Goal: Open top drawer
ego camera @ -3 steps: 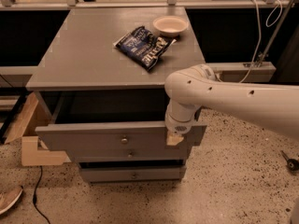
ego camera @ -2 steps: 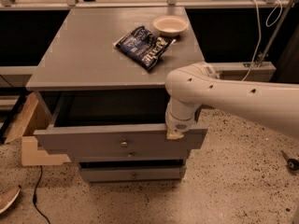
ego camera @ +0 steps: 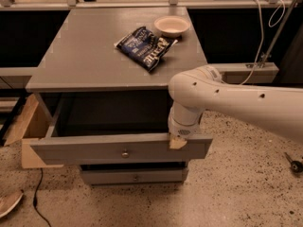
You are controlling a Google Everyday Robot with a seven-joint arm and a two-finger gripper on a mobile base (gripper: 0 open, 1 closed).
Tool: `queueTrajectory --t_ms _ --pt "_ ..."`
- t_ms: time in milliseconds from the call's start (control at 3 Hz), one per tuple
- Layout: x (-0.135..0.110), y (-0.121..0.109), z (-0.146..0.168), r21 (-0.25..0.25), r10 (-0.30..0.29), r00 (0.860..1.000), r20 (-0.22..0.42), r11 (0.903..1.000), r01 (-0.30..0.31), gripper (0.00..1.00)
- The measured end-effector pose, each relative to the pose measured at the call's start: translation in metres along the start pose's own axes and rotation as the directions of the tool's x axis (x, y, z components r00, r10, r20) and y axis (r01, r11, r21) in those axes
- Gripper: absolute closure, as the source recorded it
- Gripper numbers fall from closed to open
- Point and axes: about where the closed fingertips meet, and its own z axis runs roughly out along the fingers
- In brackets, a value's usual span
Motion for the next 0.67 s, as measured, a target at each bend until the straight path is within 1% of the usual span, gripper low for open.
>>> queueTrajectory --t_ms 333,667 --pt "0.0000 0.0000 0.0000 0.000 0.000 1.000 0.000 1.0000 0.000 0.81" --pt "0.0000 0.0000 0.0000 0.000 0.000 1.000 0.000 1.0000 0.000 0.58"
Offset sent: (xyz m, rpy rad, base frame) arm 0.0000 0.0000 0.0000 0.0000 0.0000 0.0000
